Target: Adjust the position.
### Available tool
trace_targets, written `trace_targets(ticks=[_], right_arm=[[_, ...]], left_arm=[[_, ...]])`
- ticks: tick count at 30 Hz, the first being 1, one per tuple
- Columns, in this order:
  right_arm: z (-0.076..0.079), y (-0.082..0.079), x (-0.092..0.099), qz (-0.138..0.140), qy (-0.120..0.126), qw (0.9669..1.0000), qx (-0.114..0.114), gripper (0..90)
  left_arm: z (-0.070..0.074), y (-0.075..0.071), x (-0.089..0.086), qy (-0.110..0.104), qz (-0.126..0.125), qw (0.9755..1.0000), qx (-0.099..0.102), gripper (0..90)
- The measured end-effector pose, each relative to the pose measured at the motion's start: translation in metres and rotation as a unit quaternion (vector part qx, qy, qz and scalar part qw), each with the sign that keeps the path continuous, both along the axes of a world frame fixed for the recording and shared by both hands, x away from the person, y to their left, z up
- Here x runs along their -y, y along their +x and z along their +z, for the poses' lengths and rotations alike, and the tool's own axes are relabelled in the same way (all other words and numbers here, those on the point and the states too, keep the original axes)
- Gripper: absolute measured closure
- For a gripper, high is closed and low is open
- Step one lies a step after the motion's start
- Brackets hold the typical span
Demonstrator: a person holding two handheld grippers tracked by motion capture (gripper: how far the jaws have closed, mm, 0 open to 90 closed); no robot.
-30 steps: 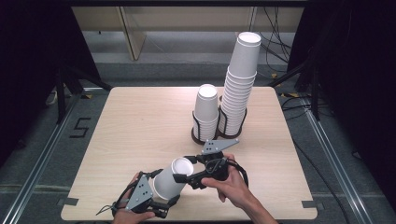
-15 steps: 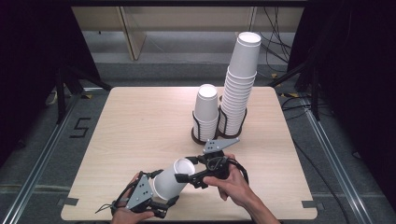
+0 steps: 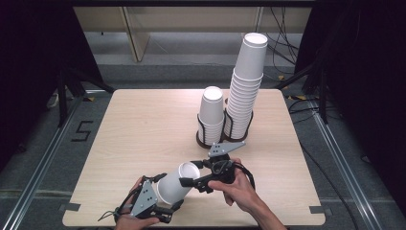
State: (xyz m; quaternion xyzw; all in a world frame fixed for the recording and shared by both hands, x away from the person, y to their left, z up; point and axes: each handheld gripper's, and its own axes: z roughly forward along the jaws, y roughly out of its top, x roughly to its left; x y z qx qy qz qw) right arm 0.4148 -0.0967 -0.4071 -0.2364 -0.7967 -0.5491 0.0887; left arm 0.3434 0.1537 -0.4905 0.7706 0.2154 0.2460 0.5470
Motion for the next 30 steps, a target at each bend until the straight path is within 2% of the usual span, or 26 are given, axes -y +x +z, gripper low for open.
trace_targets(ticks=[2, 3, 4, 5, 6, 7, 8, 9, 10, 12, 14, 15, 16, 17, 18, 19, 21, 22, 23, 25, 26, 27, 28, 29, 30], right_arm=[[-0.001, 0.001, 0.0, 0.0, -0.002, 1.0, 0.002, 26.0], [-0.001, 0.001, 0.0, 0.004, 0.003, 1.0, -0.005, 25.7], [-0.001, 0.001, 0.0, -0.001, -0.003, 0.9999, -0.011, 25.0], [-0.001, 0.002, 0.0, 0.004, -0.002, 1.0, -0.001, 24.7], [-0.001, 0.002, 0.0, 0.004, -0.002, 1.0, -0.001, 24.7], [0.0, 0.001, -0.001, 0.003, -0.023, 0.9997, 0.011, 23.7], [0.001, 0.0, -0.001, -0.001, -0.031, 0.9992, 0.027, 22.7], [0.001, 0.0, -0.001, -0.001, -0.031, 0.9992, 0.027, 22.7], [0.003, -0.001, -0.001, 0.007, -0.055, 0.9975, 0.043, 19.5], [0.004, -0.002, -0.001, 0.005, -0.062, 0.9972, 0.041, 18.8], [0.009, -0.002, 0.0, 0.014, -0.085, 0.994, 0.067, 16.1], [0.009, -0.002, 0.0, 0.014, -0.085, 0.994, 0.067, 16.1], [0.011, -0.003, 0.001, 0.012, -0.097, 0.992, 0.08, 16.2], [0.013, -0.004, 0.002, 0.009, -0.104, 0.9913, 0.081, 16.1], [0.015, -0.006, 0.003, 0.005, -0.106, 0.9913, 0.078, 16.1], [0.017, -0.004, 0.005, 0.013, -0.106, 0.9904, 0.087, 16.1], [0.022, -0.005, 0.008, 0.015, -0.115, 0.9883, 0.1, 16.2], [0.023, -0.005, 0.008, 0.014, -0.115, 0.9868, 0.114, 16.2], [0.025, -0.006, 0.009, 0.009, -0.113, 0.987, 0.113, 16.2], [0.027, -0.006, 0.01, 0.009, -0.114, 0.9868, 0.115, 16.1], [0.029, -0.007, 0.011, 0.007, -0.115, 0.9872, 0.11, 16.1], [0.031, -0.008, 0.012, 0.016, -0.125, 0.985, 0.119, 16.1], [0.032, -0.01, 0.011, 0.019, -0.132, 0.9832, 0.124, 16.4], [0.032, -0.01, 0.011, 0.019, -0.132, 0.9832, 0.124, 16.4], [0.034, -0.013, 0.01, 0.027, -0.149, 0.9787, 0.138, 17.3]], left_arm=[[0.001, 0.0, -0.001, 0.007, -0.003, 1.0, -0.003, 8.2], [0.002, 0.0, -0.002, 0.009, -0.003, 0.9999, -0.007, 8.2], [0.002, 0.0, -0.002, 0.009, -0.001, 0.9999, -0.008, 10.1], [0.002, 0.001, -0.002, 0.015, -0.002, 0.9998, -0.011, 10.7], [0.002, 0.001, -0.002, 0.015, -0.002, 0.9998, -0.011, 11.4], [0.001, 0.002, -0.003, 0.022, -0.002, 0.9997, -0.013, 12.1], [0.001, 0.002, -0.003, 0.024, -0.001, 0.9996, -0.017, 12.6], [0.001, 0.002, -0.003, 0.024, -0.001, 0.9996, -0.017, 13.3], [0.001, 0.002, -0.004, 0.034, -0.004, 0.9992, -0.024, 13.8], [0.001, 0.003, -0.005, 0.039, -0.005, 0.9989, -0.025, 14.0], [0.002, 0.004, -0.006, 0.049, -0.01, 0.9983, -0.029, 14.5], [0.002, 0.004, -0.006, 0.049, -0.01, 0.9983, -0.029, 14.8], [0.003, 0.004, -0.007, 0.056, -0.01, 0.9979, -0.033, 14.8], [0.003, 0.003, -0.007, 0.055, -0.011, 0.9978, -0.034, 15.1], [0.004, 0.003, -0.007, 0.061, -0.015, 0.9973, -0.039, 15.4], [0.005, 0.003, -0.007, 0.066, -0.018, 0.9968, -0.041, 15.7], [0.005, 0.003, -0.006, 0.078, -0.024, 0.9956, -0.047, 16.0], [0.005, 0.003, -0.006, 0.084, -0.027, 0.9949, -0.049, 15.9], [0.007, 0.003, -0.005, 0.096, -0.031, 0.9934, -0.054, 15.9], [0.008, 0.002, -0.005, 0.091, -0.032, 0.9935, -0.06, 15.9], [0.009, 0.001, -0.004, 0.1, -0.036, 0.9924, -0.062, 15.9], [0.011, 0.0, -0.003, 0.118, -0.043, 0.9898, -0.066, 15.9], [0.011, 0.0, -0.003, 0.118, -0.043, 0.9898, -0.066, 15.9], [0.011, 0.0, -0.002, 0.125, -0.05, 0.9886, -0.067, 15.9], [0.011, 0.0, -0.001, 0.128, -0.049, 0.9882, -0.069, 15.8]])
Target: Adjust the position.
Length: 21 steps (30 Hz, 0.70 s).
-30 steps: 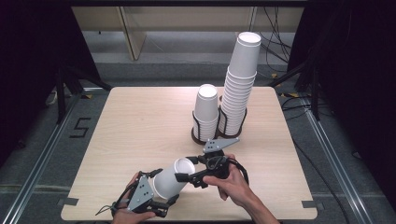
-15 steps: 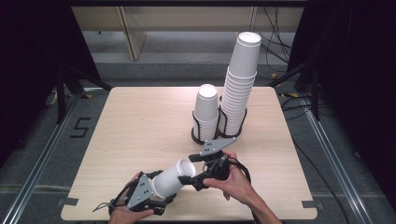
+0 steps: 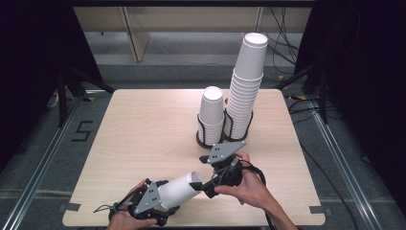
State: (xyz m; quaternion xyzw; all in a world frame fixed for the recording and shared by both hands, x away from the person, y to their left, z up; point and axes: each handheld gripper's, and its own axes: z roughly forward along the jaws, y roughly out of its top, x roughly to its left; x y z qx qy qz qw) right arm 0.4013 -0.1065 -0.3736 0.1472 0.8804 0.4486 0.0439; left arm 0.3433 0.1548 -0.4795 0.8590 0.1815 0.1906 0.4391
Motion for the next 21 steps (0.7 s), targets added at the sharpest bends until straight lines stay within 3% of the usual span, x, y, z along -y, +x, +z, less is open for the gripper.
trace_targets(ticks=[3, 4, 7, 9, 13, 19, 21], right_arm=[[0.0, -0.003, -0.002, 0.016, -0.016, 0.9997, 0.012, 17.7], [-0.001, -0.005, -0.006, 0.025, -0.032, 0.999, 0.018, 17.8], [-0.002, -0.007, -0.008, 0.038, -0.051, 0.9976, 0.029, 17.7], [-0.004, -0.009, -0.011, 0.052, -0.062, 0.9962, 0.032, 17.4], [-0.007, -0.01, -0.018, 0.065, -0.081, 0.9935, 0.048, 16.4], [-0.008, -0.012, -0.026, 0.08, -0.106, 0.9888, 0.068, 16.0], [-0.009, -0.013, -0.03, 0.091, -0.115, 0.9869, 0.067, 16.0]], left_arm=[[-0.001, 0.001, 0.002, 0.016, -0.004, 0.9998, -0.007, 15.8], [0.0, 0.002, 0.001, 0.038, -0.012, 0.9992, -0.003, 15.8], [0.001, 0.001, 0.001, 0.035, -0.017, 0.9992, -0.007, 15.8], [0.004, 0.001, 0.0, 0.037, -0.016, 0.9992, 0.003, 15.8], [0.009, 0.0, -0.002, 0.061, -0.03, 0.9976, 0.01, 15.9], [0.011, 0.0, 0.0, 0.068, -0.036, 0.9969, 0.015, 15.9], [0.013, 0.0, 0.0, 0.082, -0.04, 0.9957, 0.019, 15.8]])
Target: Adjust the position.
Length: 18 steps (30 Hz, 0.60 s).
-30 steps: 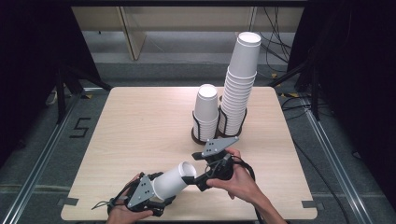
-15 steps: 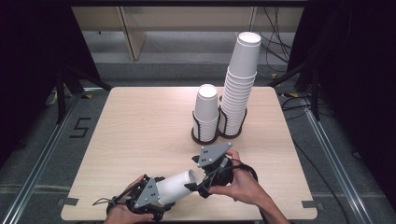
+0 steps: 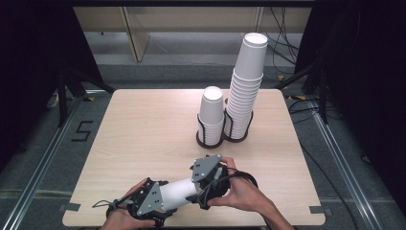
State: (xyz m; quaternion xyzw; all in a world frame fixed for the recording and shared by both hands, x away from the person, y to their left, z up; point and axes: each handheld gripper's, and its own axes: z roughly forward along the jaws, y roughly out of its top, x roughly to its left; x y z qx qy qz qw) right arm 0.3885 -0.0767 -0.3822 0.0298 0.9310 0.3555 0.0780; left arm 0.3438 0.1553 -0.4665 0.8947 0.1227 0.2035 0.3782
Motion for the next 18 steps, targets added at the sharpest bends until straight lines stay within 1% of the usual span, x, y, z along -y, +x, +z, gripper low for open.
trace_targets(ticks=[1, 2, 3, 4, 5, 6, 7, 8, 9, 10, 11, 12, 13, 14, 15, 16, 17, 18], right_arm=[[0.0, -0.001, -0.001, 0.001, -0.005, 1.0, 0.002, 16.0], [-0.001, -0.001, -0.003, 0.007, -0.012, 0.9999, 0.002, 16.0], [-0.002, -0.002, -0.004, 0.014, -0.019, 0.9997, 0.003, 16.0], [-0.002, -0.002, -0.004, 0.014, -0.019, 0.9997, 0.003, 16.0], [-0.003, -0.002, -0.008, 0.029, -0.037, 0.9989, 0.008, 16.1], [-0.003, -0.002, -0.008, 0.029, -0.037, 0.9989, 0.008, 16.1], [-0.004, -0.003, -0.012, 0.04, -0.057, 0.9974, 0.016, 16.2], [-0.005, -0.002, -0.014, 0.048, -0.065, 0.9964, 0.022, 16.2], [-0.006, -0.002, -0.016, 0.058, -0.073, 0.9954, 0.024, 16.5], [-0.006, -0.002, -0.016, 0.058, -0.073, 0.9954, 0.024, 16.5], [-0.006, -0.002, -0.018, 0.06, -0.085, 0.9944, 0.022, 16.9], [-0.007, 0.0, -0.02, 0.07, -0.094, 0.9925, 0.034, 16.9], [-0.008, 0.0, -0.023, 0.084, -0.108, 0.9902, 0.03, 17.3], [-0.009, -0.001, -0.024, 0.086, -0.111, 0.9897, 0.028, 17.6], [-0.01, -0.001, -0.026, 0.09, -0.119, 0.9884, 0.027, 17.7], [-0.01, -0.001, -0.026, 0.09, -0.119, 0.9884, 0.027, 17.7], [-0.011, -0.001, -0.027, 0.093, -0.126, 0.9872, 0.031, 17.9], [-0.012, -0.003, -0.028, 0.089, -0.13, 0.9872, 0.025, 18.1]], left_arm=[[0.002, 0.0, 0.0, 0.007, -0.002, 1.0, -0.001, 15.8], [0.001, 0.0, 0.001, -0.001, -0.005, 1.0, -0.006, 15.8], [0.0, 0.0, 0.002, -0.006, -0.005, 1.0, -0.001, 15.8], [0.0, 0.0, 0.002, -0.006, -0.005, 1.0, -0.001, 15.8], [0.001, 0.0, 0.003, 0.006, -0.005, 1.0, -0.003, 15.8], [0.001, 0.0, 0.003, 0.006, -0.005, 1.0, -0.003, 15.8], [0.001, 0.0, 0.003, 0.006, -0.01, 0.9999, -0.004, 15.8], [0.001, 0.0, 0.004, 0.008, -0.009, 0.9999, -0.001, 15.8], [0.001, -0.001, 0.006, 0.009, -0.015, 0.9998, -0.002, 15.8], [0.001, -0.001, 0.006, 0.009, -0.015, 0.9998, -0.002, 15.8], [0.002, -0.002, 0.006, 0.014, -0.017, 0.9997, -0.004, 15.8], [0.002, -0.002, 0.006, 0.012, -0.019, 0.9997, 0.003, 15.8], [0.004, -0.003, 0.006, 0.018, -0.021, 0.9996, -0.001, 15.8], [0.004, -0.003, 0.007, 0.013, -0.024, 0.9996, 0.001, 15.8], [0.004, -0.003, 0.007, 0.011, -0.024, 0.9996, 0.004, 15.7], [0.004, -0.003, 0.007, 0.011, -0.024, 0.9996, 0.004, 15.8], [0.005, -0.003, 0.007, 0.011, -0.023, 0.9996, 0.006, 15.8], [0.005, -0.004, 0.007, 0.009, -0.025, 0.9996, 0.005, 15.8]])
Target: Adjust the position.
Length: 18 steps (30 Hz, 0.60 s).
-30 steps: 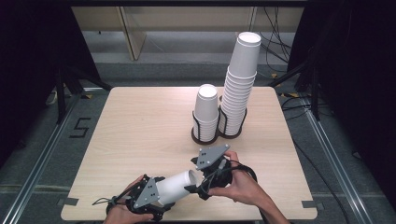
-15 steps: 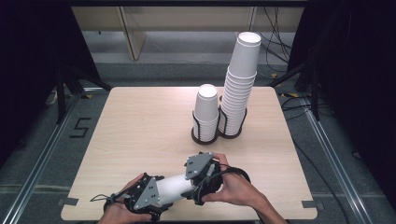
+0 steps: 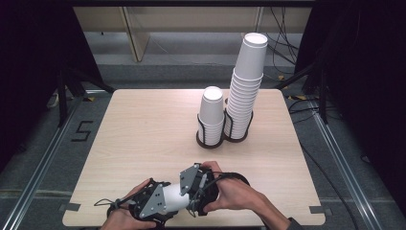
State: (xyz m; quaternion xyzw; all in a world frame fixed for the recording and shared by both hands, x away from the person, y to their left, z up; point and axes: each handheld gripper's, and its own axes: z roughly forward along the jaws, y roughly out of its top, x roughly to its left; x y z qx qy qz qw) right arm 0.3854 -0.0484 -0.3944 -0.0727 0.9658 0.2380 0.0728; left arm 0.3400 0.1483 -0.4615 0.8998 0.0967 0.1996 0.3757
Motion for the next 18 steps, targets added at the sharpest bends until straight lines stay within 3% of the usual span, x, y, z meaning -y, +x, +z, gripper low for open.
trace_targets(ticks=[1, 2, 3, 5, 9, 10, 11, 12, 13, 14, 15, 16, 17, 18], right_arm=[[-0.003, 0.0, -0.002, 0.011, -0.016, 0.9997, 0.012, 18.3], [-0.003, 0.0, -0.002, 0.011, -0.016, 0.9997, 0.012, 18.3], [-0.005, 0.001, -0.004, 0.03, -0.021, 0.999, 0.023, 19.1], [-0.005, 0.0, -0.004, 0.019, -0.027, 0.9992, 0.022, 19.7], [-0.006, 0.001, -0.004, 0.03, -0.035, 0.9987, 0.024, 24.1], [-0.008, 0.005, -0.006, 0.056, -0.031, 0.9973, 0.034, 24.2], [-0.009, 0.005, -0.006, 0.059, -0.034, 0.997, 0.038, 24.3], [-0.009, 0.003, -0.004, 0.046, -0.041, 0.9975, 0.035, 24.1], [-0.009, 0.006, -0.005, 0.068, -0.039, 0.9961, 0.04, 24.1], [-0.009, 0.006, -0.005, 0.068, -0.039, 0.9961, 0.04, 24.1], [-0.01, 0.009, -0.005, 0.087, -0.023, 0.9947, 0.05, 24.0], [-0.014, 0.028, -0.014, 0.205, 0.05, 0.9734, 0.09, 23.9], [-0.014, 0.031, -0.014, 0.223, 0.068, 0.9674, 0.098, 23.8], [-0.014, 0.031, -0.014, 0.223, 0.068, 0.9674, 0.098, 23.8]], left_arm=[[0.002, 0.0, -0.001, 0.009, -0.004, 0.9999, 0.0, 15.8], [0.002, 0.0, -0.001, 0.009, -0.004, 0.9999, 0.0, 15.8], [0.002, 0.0, -0.001, 0.011, -0.004, 0.9999, 0.001, 15.8], [0.002, 0.001, -0.001, 0.017, -0.006, 0.9998, 0.004, 15.7], [0.001, -0.001, 0.0, 0.008, -0.008, 0.9999, -0.002, 15.6], [0.0, -0.001, 0.0, 0.008, -0.009, 0.9999, -0.002, 15.5], [0.0, -0.001, 0.0, 0.008, -0.01, 0.9999, -0.004, 15.2], [-0.001, -0.001, -0.001, -0.007, -0.013, 0.9999, -0.009, 13.6], [0.003, 0.007, -0.002, 0.014, -0.043, 0.9983, 0.036, 12.4], [0.003, 0.007, -0.002, 0.014, -0.043, 0.9983, 0.036, 11.4], [0.005, 0.011, -0.003, 0.019, -0.064, 0.9965, 0.051, 11.4], [0.001, 0.012, -0.004, -0.015, -0.062, 0.9968, 0.049, 9.8], [-0.003, 0.008, -0.005, -0.04, -0.037, 0.9983, 0.019, 9.4], [-0.003, 0.008, -0.005, -0.04, -0.037, 0.9983, 0.019, 9.2]])
